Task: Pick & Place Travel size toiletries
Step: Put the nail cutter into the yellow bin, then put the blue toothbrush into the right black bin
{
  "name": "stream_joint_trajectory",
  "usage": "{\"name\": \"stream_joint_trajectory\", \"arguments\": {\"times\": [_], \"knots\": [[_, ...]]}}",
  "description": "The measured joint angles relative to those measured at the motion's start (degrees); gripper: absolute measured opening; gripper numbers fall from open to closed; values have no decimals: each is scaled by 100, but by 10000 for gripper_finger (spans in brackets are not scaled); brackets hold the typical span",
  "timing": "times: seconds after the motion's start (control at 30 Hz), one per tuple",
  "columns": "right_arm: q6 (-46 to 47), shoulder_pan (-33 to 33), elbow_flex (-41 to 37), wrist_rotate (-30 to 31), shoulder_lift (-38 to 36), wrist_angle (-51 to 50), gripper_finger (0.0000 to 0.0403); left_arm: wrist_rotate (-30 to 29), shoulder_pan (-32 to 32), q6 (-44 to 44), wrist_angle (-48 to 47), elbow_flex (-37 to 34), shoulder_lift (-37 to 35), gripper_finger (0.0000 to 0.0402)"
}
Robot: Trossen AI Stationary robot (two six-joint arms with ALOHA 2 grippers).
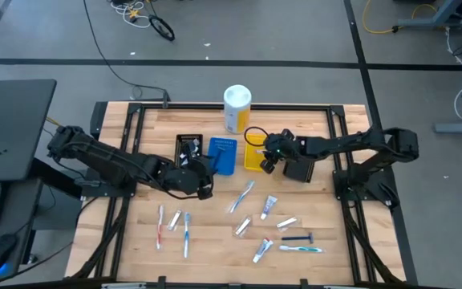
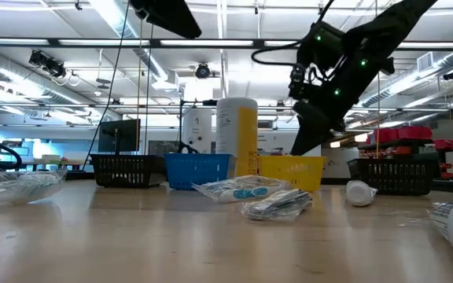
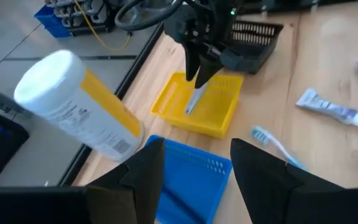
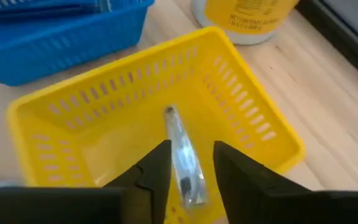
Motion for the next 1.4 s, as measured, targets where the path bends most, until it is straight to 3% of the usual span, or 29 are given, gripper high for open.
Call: {"name": "stream_joint_trajectory", "arguments": {"times": [0.23, 0.47, 0.63, 0.73, 0.97, 1.1, 1.27, 1.4], "knots": [[55, 109, 0, -105, 76, 534, 159, 260, -4, -918, -618, -57, 0, 192], [-520, 668, 0, -1902, 71, 2028, 160, 1128, -23, -2059, -1296, -57, 0, 189], [-687, 1333, 0, -2549, 85, 2288, 160, 1497, -130, -2326, -1478, -88, 0, 179], [-688, 1791, 0, -2395, 117, 2237, 160, 1364, -243, -2676, -1134, -373, 0, 172], [-603, 2743, -2, -1075, 126, 1857, 160, 1462, -561, -3465, -808, -830, 4, 155], [-854, 3134, -1, -657, 266, 1894, 160, 1272, -741, -3556, -401, -1086, 4, 151], [-872, 3261, 0, -343, 788, 2284, 159, 1003, -899, -3557, 108, -1310, 4, 151], [-1422, 3114, 0, -341, 1400, 2928, 158, 772, -938, -3382, 642, -1516, 4, 151]]}}
